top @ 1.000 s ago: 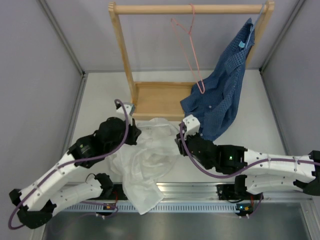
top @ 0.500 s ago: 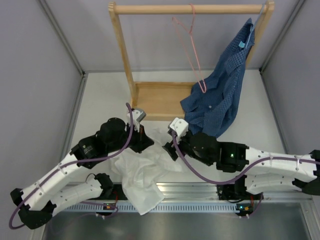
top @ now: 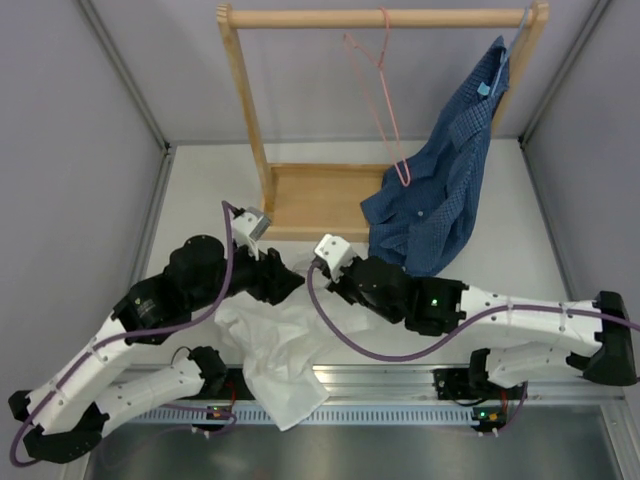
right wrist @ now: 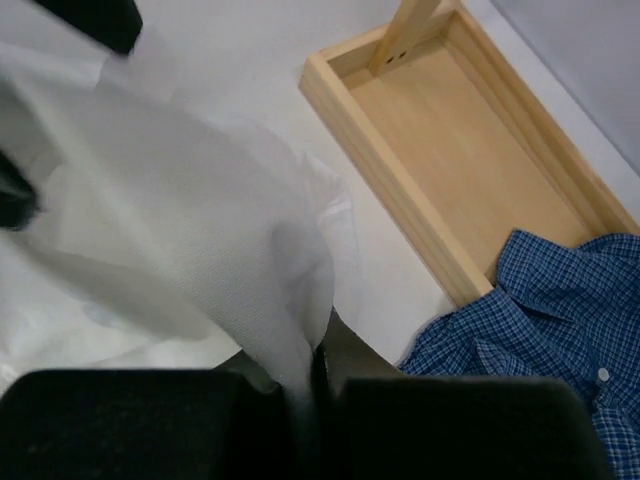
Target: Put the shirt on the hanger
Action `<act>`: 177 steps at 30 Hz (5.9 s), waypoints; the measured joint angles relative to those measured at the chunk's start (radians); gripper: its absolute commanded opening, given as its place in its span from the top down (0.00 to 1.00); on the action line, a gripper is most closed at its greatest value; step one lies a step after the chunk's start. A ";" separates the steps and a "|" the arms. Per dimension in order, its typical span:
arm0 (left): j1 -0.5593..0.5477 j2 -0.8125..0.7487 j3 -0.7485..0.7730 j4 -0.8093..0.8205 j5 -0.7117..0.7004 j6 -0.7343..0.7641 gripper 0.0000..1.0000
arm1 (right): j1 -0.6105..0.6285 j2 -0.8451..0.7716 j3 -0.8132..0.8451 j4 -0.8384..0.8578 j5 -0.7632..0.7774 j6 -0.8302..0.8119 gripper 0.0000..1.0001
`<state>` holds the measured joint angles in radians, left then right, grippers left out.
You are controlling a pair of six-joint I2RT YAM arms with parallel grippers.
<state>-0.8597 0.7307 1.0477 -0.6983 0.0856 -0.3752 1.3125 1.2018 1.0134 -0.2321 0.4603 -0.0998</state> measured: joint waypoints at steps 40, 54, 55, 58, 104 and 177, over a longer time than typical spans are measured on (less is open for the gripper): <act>0.002 0.001 -0.469 0.455 -0.194 -0.071 1.00 | -0.066 -0.687 -0.042 -0.228 -0.241 0.149 1.00; 0.002 -0.008 0.187 0.091 -0.582 0.071 1.00 | -0.067 -0.574 -0.013 -0.230 -0.135 0.208 1.00; 0.002 0.012 0.277 0.064 -0.608 0.101 1.00 | -0.067 -0.553 -0.002 -0.227 -0.124 0.217 1.00; 0.002 0.101 0.624 -0.006 -0.680 0.226 1.00 | -0.067 -0.505 0.038 -0.212 -0.118 0.236 1.00; -0.253 0.269 -0.177 0.149 -0.685 -0.402 0.05 | -0.365 0.266 0.140 -0.181 -0.105 0.629 1.00; -0.098 0.304 -0.152 0.188 -0.436 -0.324 1.00 | -0.740 0.378 0.984 -0.676 -0.307 0.125 0.89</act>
<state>-0.9581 1.0351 0.8955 -0.5098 -0.3504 -0.6991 0.5724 1.5795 1.9972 -0.9081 0.1528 0.0254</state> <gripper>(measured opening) 0.024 0.101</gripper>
